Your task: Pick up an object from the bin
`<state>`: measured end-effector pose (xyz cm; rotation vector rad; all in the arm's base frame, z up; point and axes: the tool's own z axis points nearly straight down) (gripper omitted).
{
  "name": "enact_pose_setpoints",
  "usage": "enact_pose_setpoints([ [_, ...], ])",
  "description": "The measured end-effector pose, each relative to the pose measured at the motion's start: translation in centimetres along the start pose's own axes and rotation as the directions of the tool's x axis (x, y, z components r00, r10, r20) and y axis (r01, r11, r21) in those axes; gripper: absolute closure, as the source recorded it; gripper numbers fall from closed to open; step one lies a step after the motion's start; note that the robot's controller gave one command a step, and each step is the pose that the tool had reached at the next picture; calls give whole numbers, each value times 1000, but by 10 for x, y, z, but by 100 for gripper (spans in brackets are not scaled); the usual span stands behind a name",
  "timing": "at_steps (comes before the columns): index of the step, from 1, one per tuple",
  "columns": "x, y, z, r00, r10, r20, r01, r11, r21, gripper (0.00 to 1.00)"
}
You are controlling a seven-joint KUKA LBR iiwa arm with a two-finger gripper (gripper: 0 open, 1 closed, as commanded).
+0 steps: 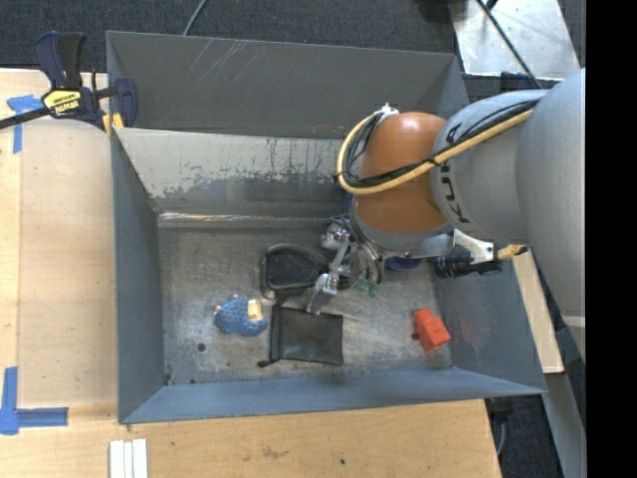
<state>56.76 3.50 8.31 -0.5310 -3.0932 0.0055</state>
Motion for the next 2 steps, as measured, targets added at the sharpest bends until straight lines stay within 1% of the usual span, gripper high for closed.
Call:
enact_pose_setpoints([
  [1, 0, 3, -4, 1000, -3, 1, 3, 1000, -3, 100],
  [2, 21, 8, -129, 978, -207, 5, 207, 978, -2, 100],
])
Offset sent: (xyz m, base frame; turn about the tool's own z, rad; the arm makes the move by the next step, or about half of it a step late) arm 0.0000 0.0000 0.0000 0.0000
